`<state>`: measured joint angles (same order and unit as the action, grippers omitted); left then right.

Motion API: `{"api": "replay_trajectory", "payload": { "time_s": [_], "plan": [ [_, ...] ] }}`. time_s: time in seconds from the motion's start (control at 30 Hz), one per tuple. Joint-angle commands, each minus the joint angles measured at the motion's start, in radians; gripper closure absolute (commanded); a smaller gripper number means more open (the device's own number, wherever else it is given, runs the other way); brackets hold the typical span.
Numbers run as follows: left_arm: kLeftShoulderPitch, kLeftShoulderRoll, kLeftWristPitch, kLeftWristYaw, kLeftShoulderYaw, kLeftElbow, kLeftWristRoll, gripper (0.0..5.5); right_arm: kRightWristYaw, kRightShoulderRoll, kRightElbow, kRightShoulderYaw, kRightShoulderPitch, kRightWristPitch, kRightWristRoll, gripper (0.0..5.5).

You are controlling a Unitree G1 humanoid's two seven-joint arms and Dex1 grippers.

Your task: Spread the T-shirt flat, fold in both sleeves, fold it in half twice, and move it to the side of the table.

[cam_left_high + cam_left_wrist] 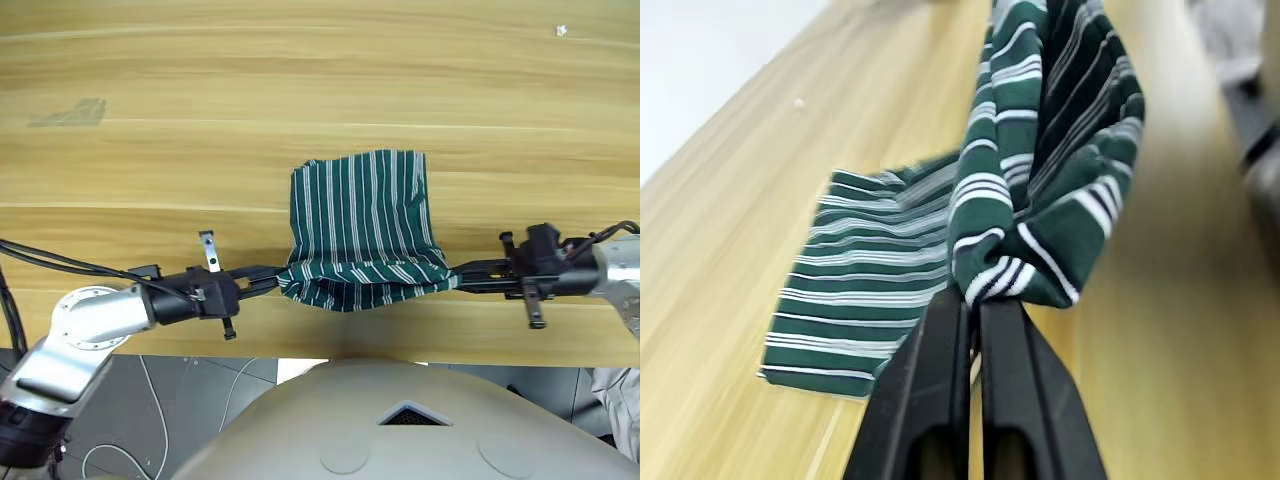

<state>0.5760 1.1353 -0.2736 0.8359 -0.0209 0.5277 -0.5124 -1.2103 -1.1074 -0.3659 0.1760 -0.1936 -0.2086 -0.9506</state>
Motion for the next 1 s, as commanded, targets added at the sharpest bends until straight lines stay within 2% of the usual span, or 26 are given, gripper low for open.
{"api": "replay_trajectory", "payload": {
  "time_s": [0.03, 0.17, 0.27, 0.37, 0.47, 0.57, 0.73, 1.0],
  "plan": [
    [0.159, 0.035, 0.133, 0.119, 0.205, 0.127, -0.162, 5.50, -0.044, -0.009, -0.046, -0.089, -0.054, -0.075, -0.019, 5.48],
    [0.228, 0.015, 0.203, 0.225, 0.295, 0.147, -0.141, 5.50, -0.043, 0.027, -0.075, -0.161, -0.071, -0.126, -0.050, 5.48],
    [0.164, -0.007, 0.226, 0.234, 0.242, 0.108, -0.067, 5.50, -0.030, 0.063, -0.056, -0.149, -0.018, -0.148, 0.010, 5.48],
    [0.003, -0.050, 0.291, 0.200, 0.154, 0.043, -0.016, 5.50, 0.001, 0.116, 0.010, -0.090, 0.055, -0.118, 0.171, 5.48],
    [-0.188, -0.132, 0.350, 0.114, 0.047, -0.053, 0.106, 5.50, 0.049, 0.197, 0.086, -0.054, 0.148, -0.101, 0.284, 5.48],
    [-0.307, -0.217, 0.387, 0.062, -0.014, -0.123, 0.157, 5.50, 0.125, 0.311, 0.190, -0.014, 0.252, -0.065, 0.400, 5.48],
    [-0.433, -0.338, 0.414, -0.002, -0.046, -0.224, 0.194, 5.50, 0.198, 0.460, 0.354, 0.021, 0.390, -0.029, 0.523, 5.48],
    [-0.527, -0.439, 0.433, -0.075, -0.034, -0.339, 0.237, 5.50, 0.180, 0.515, 0.508, 0.016, 0.447, 0.010, 0.613, 5.48]
  ]
}}
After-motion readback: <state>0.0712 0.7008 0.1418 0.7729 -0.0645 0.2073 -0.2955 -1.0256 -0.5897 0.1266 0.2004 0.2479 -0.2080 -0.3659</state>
